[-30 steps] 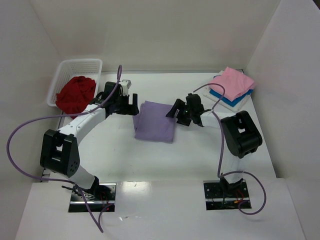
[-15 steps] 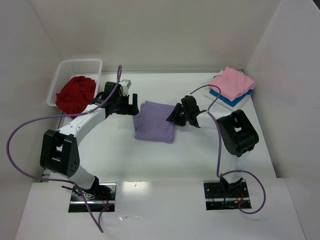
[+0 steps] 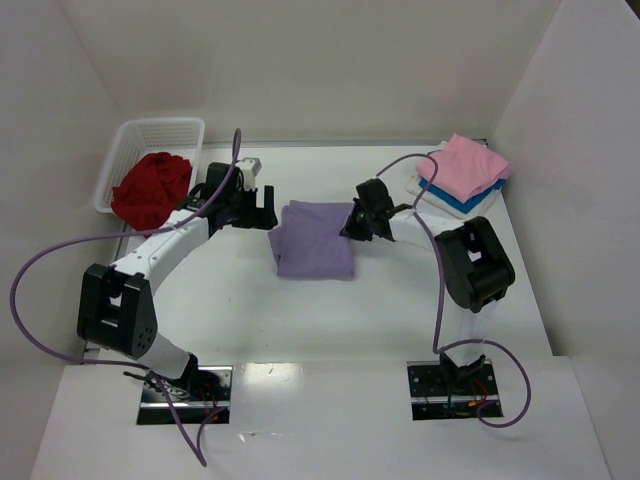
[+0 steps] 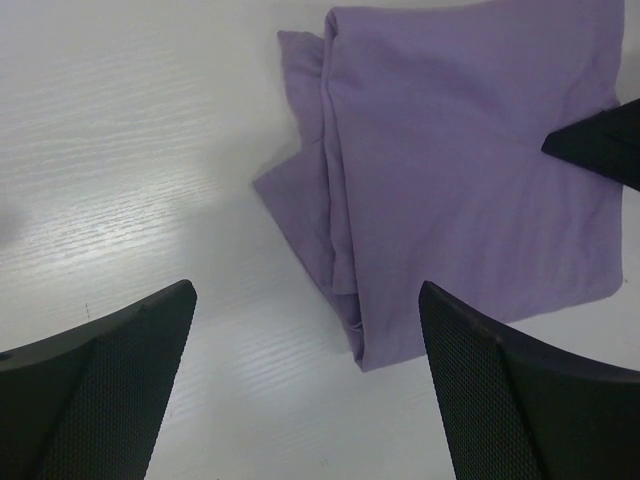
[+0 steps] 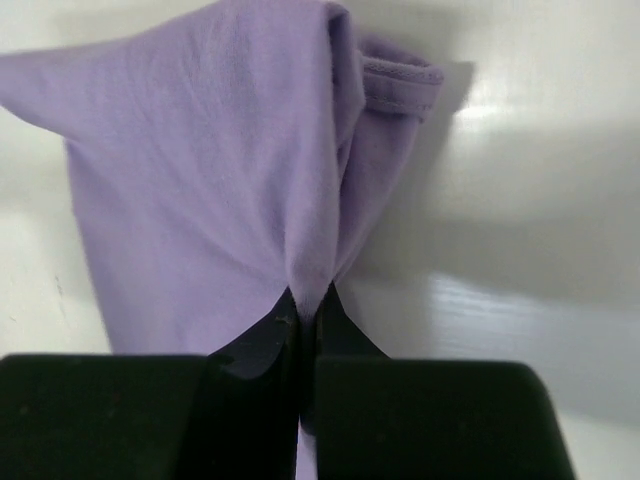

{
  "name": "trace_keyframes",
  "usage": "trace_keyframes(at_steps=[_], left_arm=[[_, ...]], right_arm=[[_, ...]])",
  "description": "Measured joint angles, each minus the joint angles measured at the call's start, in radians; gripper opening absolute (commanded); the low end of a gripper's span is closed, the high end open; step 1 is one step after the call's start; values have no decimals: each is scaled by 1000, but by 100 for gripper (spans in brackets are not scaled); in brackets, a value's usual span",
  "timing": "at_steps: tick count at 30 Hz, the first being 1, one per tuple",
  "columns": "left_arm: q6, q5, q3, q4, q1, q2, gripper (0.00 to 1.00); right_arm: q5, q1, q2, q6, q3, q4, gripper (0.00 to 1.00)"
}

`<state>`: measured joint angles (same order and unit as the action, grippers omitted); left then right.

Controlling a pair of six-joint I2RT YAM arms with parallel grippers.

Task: Fold and stack the t-shirts
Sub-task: Put the neatly folded tshirt into the corner of the board with the right arm

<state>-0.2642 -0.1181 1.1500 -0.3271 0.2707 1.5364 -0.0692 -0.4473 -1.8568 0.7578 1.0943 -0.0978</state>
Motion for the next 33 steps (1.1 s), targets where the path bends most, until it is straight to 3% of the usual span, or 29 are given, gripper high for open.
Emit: trace_keyframes(at_steps=[9, 20, 33], left_arm=[[0, -66, 0, 5, -3, -42, 100], [-2, -105, 0, 10, -6, -42, 100], [-3, -110, 25, 13, -6, -8, 100]], right_arm=[[20, 109, -29, -157, 232, -108, 0], [32, 262, -291, -351, 727, -304, 0], [51, 357, -516, -427, 1259, -544, 0]])
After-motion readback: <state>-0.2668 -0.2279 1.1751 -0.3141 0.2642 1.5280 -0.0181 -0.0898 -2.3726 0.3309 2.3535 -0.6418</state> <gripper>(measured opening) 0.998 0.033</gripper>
